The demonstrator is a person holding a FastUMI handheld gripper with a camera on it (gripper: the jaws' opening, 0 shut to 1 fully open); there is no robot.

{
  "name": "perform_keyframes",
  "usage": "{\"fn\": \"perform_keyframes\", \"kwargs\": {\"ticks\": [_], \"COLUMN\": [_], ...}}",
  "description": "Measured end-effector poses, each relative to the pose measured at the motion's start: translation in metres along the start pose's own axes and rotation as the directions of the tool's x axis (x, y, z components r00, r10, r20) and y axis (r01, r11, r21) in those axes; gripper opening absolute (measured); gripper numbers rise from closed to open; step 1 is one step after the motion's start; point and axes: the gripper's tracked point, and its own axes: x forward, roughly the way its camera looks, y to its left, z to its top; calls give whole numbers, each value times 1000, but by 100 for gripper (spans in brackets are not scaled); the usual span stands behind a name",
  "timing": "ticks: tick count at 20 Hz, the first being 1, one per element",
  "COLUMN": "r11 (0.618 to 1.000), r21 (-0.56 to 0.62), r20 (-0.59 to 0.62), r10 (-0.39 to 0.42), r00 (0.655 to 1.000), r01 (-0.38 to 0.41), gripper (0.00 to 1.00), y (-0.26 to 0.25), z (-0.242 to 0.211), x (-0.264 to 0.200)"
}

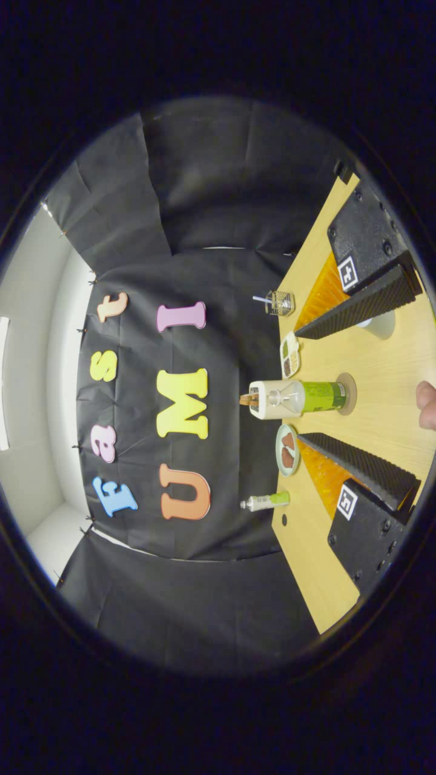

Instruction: Take the bottle from table, then pour the juice into the cup, finally place the bottle on the coaster

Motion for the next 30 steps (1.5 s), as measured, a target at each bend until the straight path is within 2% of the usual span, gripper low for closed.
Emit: {"fn": "perform_keyframes", "kwargs": {"ticks": [4, 14, 30], "r11": [1000, 999, 997], "r21": [1, 10, 26], "r20": [11, 66, 75], "r10": [-8, 41, 67], "r00": [1000, 997, 995], "r01": [8, -42, -69], "gripper": [100, 100, 100], "y": [-7, -2, 0], "z": [-4, -4, -8], "x": [-24, -58, -61]}}
